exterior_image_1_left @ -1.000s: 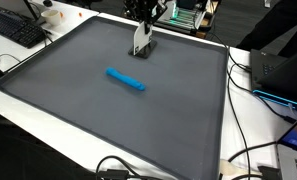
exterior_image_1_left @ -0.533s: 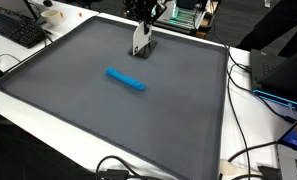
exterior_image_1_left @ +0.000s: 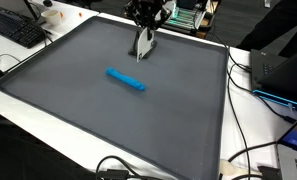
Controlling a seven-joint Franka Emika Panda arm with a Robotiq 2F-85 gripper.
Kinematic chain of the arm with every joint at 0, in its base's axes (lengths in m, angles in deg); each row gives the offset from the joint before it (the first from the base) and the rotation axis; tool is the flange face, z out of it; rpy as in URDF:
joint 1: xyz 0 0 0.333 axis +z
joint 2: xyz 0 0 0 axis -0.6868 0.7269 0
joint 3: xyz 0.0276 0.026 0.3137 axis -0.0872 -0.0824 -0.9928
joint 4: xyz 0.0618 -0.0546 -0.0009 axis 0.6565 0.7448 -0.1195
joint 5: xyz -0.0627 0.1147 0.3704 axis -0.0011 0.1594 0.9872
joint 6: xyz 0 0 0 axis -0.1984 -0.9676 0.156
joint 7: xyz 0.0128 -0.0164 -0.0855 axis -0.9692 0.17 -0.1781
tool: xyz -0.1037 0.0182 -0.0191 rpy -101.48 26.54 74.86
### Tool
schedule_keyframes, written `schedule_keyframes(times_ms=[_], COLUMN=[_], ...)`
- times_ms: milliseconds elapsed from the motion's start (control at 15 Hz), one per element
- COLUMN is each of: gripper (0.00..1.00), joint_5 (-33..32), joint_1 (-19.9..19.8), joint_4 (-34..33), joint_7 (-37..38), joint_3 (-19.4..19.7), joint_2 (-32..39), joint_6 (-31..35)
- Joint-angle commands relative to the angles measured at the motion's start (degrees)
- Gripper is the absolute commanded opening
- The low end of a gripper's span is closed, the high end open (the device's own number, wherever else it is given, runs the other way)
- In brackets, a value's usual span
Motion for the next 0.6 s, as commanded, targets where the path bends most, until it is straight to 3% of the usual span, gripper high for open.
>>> schedule_keyframes(times_ms=[0,533], gripper=[0.01,0.01], joint_5=[-1.8,-5.1], joint_1=[1.0,1.8], joint_4=[-3.7,-10.5], joint_7=[-2.5,-5.6], joint_3=[0.0,1.1], joint_2=[4.4,12.3], joint_6=[0.8,0.1])
